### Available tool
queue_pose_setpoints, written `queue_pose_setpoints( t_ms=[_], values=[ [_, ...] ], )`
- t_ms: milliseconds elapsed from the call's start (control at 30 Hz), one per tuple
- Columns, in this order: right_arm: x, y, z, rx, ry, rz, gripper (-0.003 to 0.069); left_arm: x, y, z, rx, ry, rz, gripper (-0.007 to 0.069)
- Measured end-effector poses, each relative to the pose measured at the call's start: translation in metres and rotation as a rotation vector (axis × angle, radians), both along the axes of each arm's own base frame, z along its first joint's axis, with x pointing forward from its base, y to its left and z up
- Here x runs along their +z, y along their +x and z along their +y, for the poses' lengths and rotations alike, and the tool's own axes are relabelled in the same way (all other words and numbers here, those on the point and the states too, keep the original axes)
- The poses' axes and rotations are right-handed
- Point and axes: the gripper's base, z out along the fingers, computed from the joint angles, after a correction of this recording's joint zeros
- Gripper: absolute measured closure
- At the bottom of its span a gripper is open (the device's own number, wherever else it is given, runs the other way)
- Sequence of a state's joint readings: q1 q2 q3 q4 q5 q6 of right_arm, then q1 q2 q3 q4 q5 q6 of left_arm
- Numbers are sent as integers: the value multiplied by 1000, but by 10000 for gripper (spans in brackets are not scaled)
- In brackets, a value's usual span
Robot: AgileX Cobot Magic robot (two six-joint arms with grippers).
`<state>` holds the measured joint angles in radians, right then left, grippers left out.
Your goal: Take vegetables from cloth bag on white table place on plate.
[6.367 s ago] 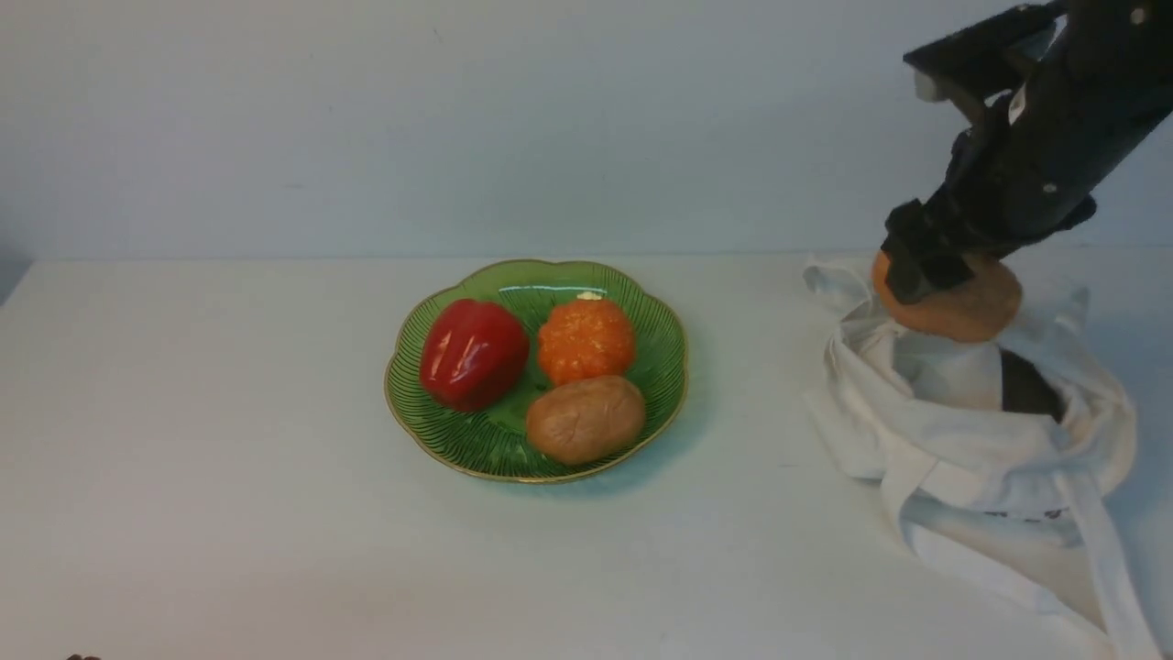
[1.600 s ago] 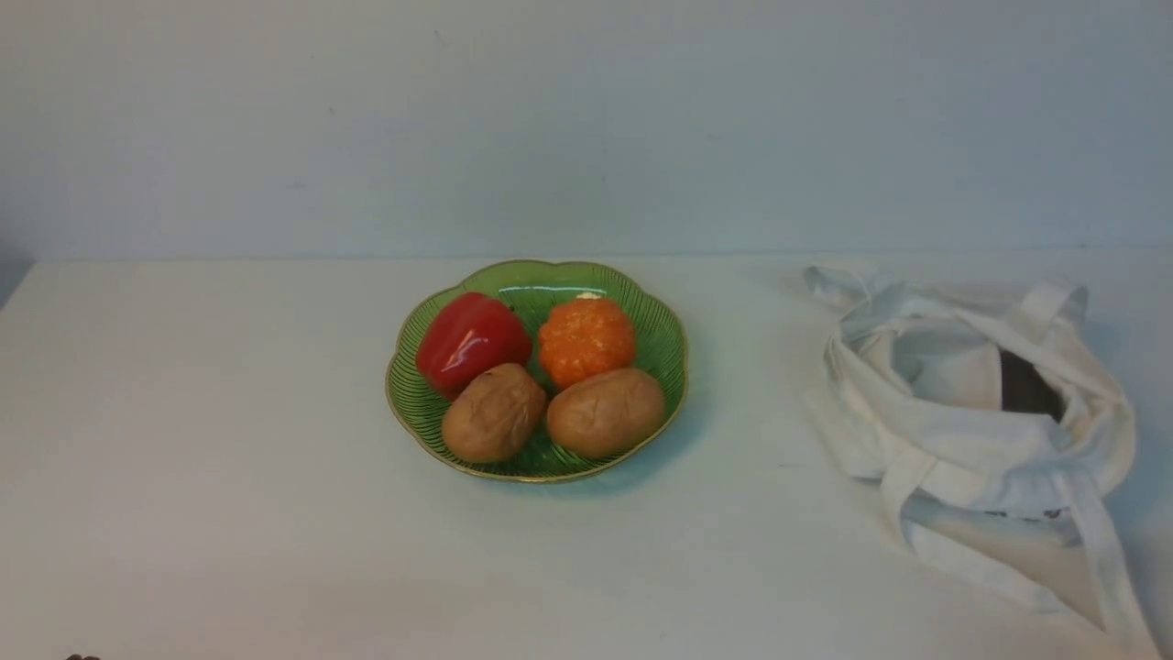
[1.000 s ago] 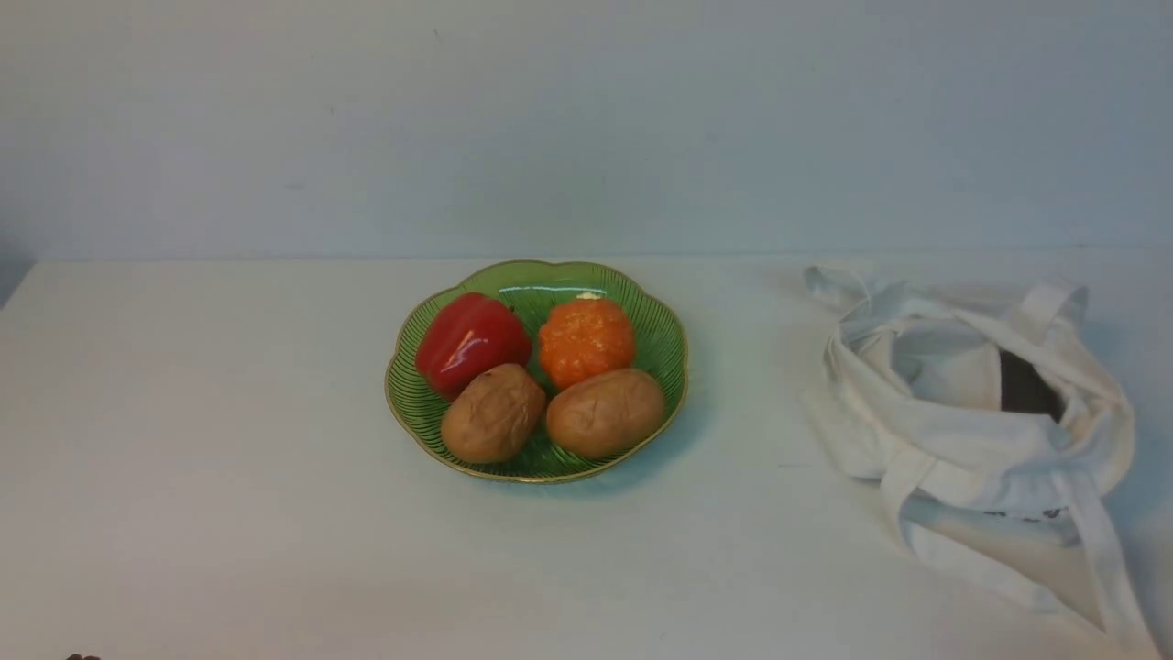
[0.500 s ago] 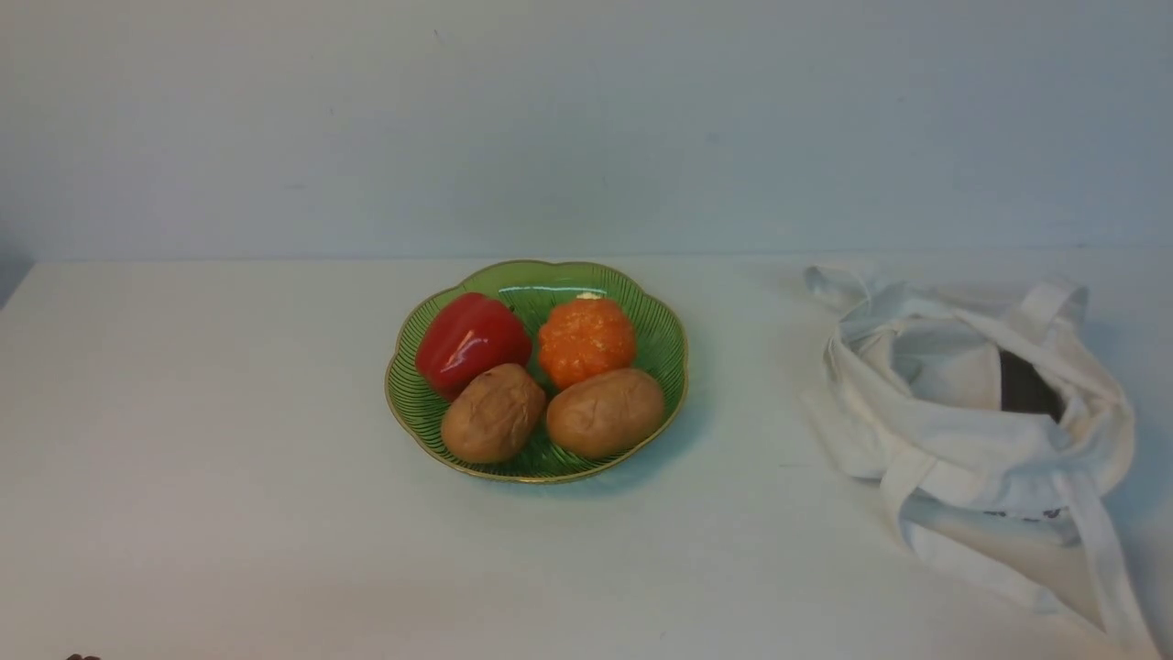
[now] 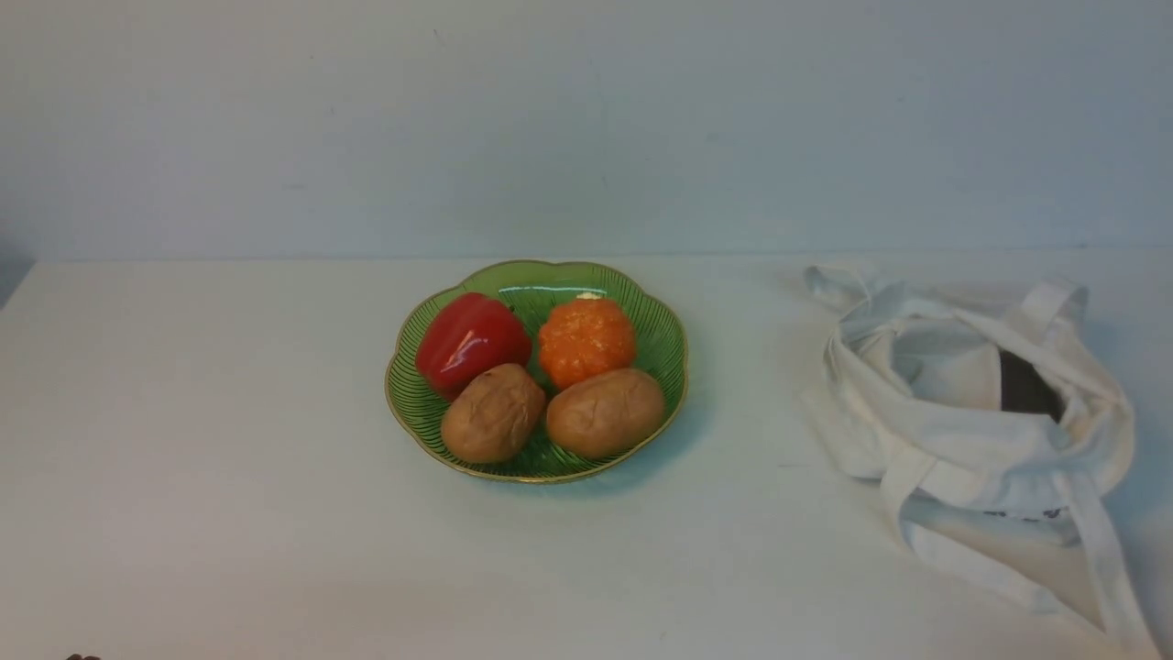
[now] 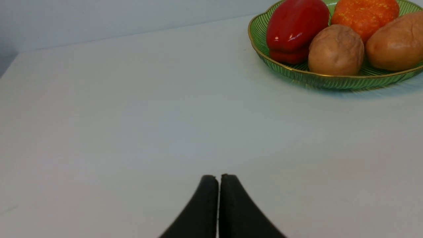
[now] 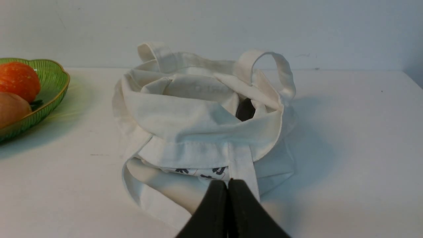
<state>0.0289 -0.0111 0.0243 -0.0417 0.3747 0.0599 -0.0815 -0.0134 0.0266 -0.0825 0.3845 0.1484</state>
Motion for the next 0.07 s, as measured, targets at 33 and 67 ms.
queue_pose_setpoints(
  t_ms=[33,67],
  values=[
    [0,0,0,0,0,0,673,0,0,0,0,0,0,633],
    [0,0,0,0,0,0,673,0,0,0,0,0,0,633]
  ],
)
